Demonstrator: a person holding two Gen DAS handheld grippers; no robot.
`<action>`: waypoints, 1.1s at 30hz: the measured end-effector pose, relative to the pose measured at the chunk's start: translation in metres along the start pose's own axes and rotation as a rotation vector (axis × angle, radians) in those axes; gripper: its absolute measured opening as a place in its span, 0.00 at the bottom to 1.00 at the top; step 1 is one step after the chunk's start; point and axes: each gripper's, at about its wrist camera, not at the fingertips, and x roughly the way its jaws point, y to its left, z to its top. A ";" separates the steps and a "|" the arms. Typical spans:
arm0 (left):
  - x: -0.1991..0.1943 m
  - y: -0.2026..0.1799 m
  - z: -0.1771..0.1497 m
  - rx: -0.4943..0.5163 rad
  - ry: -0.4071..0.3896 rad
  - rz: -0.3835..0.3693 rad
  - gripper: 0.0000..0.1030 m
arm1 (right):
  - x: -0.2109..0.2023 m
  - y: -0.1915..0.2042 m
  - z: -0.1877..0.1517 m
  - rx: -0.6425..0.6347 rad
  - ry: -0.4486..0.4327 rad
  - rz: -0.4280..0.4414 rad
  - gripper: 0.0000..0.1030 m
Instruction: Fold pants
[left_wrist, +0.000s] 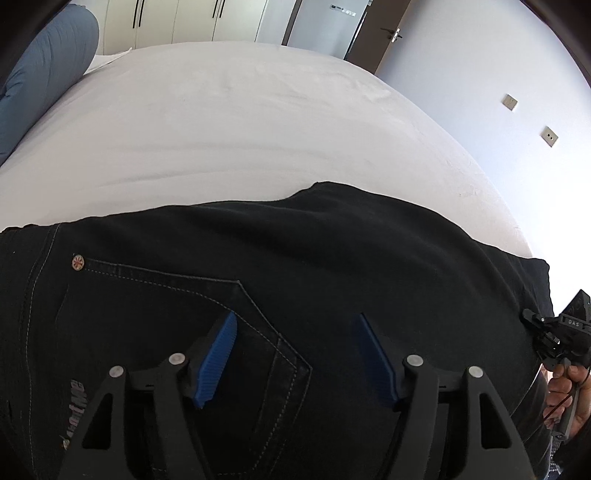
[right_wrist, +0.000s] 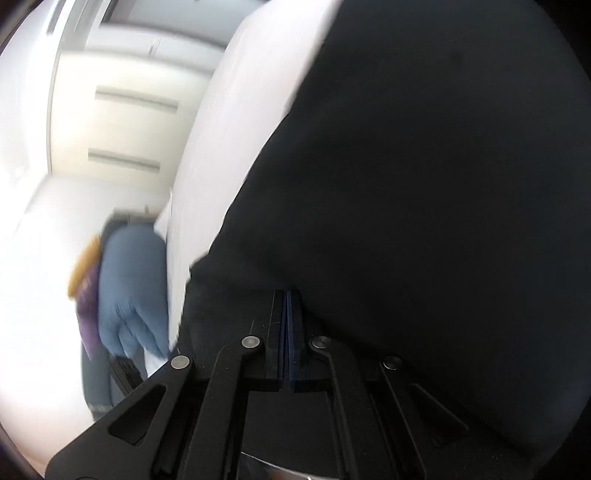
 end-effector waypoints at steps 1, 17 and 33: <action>-0.002 -0.003 -0.003 -0.002 0.001 -0.002 0.70 | -0.033 -0.021 0.016 0.027 -0.049 -0.018 0.00; 0.010 -0.079 0.021 0.152 0.037 -0.053 0.77 | -0.005 0.051 0.005 -0.078 -0.003 0.086 0.09; 0.030 -0.057 0.016 0.197 0.105 0.026 0.75 | -0.066 -0.037 0.046 0.128 -0.340 -0.282 0.08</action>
